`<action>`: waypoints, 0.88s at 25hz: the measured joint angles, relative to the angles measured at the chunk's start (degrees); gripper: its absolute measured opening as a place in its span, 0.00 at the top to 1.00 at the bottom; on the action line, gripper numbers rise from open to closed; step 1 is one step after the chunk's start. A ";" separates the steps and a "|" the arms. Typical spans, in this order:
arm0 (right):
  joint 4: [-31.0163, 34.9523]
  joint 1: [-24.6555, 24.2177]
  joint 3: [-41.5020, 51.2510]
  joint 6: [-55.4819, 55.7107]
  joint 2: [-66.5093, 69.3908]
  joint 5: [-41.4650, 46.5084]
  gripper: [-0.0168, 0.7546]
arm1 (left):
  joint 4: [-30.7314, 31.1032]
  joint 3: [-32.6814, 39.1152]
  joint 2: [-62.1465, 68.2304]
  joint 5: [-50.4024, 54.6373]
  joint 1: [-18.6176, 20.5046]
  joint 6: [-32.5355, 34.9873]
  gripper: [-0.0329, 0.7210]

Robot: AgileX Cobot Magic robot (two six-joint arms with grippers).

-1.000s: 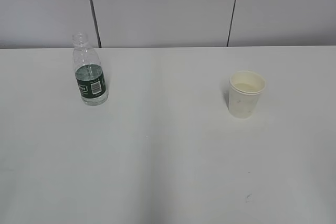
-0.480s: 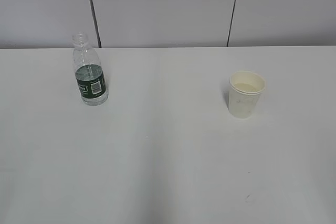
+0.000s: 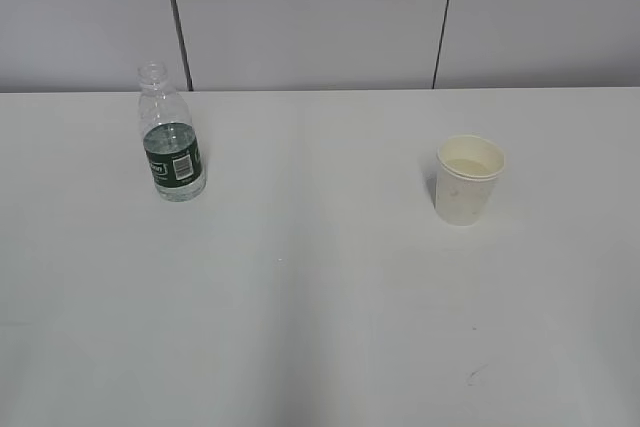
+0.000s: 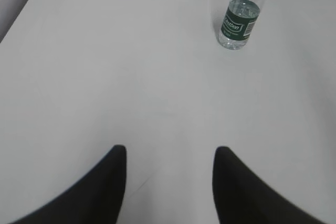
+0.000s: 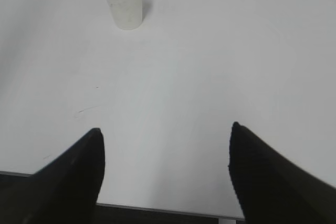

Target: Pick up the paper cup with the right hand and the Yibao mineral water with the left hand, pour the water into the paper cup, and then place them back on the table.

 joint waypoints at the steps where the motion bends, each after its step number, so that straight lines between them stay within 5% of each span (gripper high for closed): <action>1: 0.00 0.00 0.00 0.00 0.00 0.00 0.23 | 0.00 0.00 0.00 0.00 0.00 0.00 0.50; 22: 0.00 0.00 0.00 0.00 0.00 0.00 0.23 | 0.00 0.00 0.00 0.00 0.00 0.00 0.50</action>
